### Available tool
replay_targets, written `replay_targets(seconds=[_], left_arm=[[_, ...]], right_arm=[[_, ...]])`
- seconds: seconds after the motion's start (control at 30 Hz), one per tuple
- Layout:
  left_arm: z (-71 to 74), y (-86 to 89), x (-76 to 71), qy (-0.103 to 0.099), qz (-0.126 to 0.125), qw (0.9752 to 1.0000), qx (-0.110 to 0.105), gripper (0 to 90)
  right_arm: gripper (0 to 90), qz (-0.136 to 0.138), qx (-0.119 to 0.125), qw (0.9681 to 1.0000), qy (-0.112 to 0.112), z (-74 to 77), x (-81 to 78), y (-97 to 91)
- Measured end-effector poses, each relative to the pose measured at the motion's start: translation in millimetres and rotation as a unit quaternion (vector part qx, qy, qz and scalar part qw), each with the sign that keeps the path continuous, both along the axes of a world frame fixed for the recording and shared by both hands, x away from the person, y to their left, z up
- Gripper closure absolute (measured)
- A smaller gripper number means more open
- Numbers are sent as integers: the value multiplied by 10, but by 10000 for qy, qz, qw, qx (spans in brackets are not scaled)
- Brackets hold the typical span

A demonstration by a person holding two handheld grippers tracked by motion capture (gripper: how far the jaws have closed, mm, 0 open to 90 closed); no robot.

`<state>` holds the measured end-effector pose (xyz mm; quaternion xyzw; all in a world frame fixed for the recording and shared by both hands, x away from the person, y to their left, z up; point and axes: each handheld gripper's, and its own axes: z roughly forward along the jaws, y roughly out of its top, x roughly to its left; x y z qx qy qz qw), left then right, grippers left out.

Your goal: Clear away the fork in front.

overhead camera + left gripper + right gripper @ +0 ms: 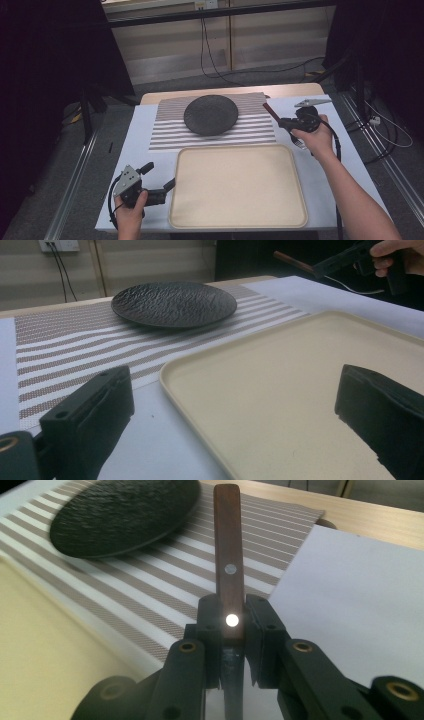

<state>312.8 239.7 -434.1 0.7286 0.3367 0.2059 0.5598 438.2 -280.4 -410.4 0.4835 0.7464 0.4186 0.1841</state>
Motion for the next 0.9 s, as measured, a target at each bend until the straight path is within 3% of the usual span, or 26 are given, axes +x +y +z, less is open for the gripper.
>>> replay_targets(seconds=[0.37,0.9], left_arm=[[49,-72,13,25,-89,10000,-14,24],[115,-249,41,189,-196,9996,53,24]], right_arm=[[784,322,359,9987,-180,17,-398,114],[784,656,537,9954,-438,-8,-853,353]])
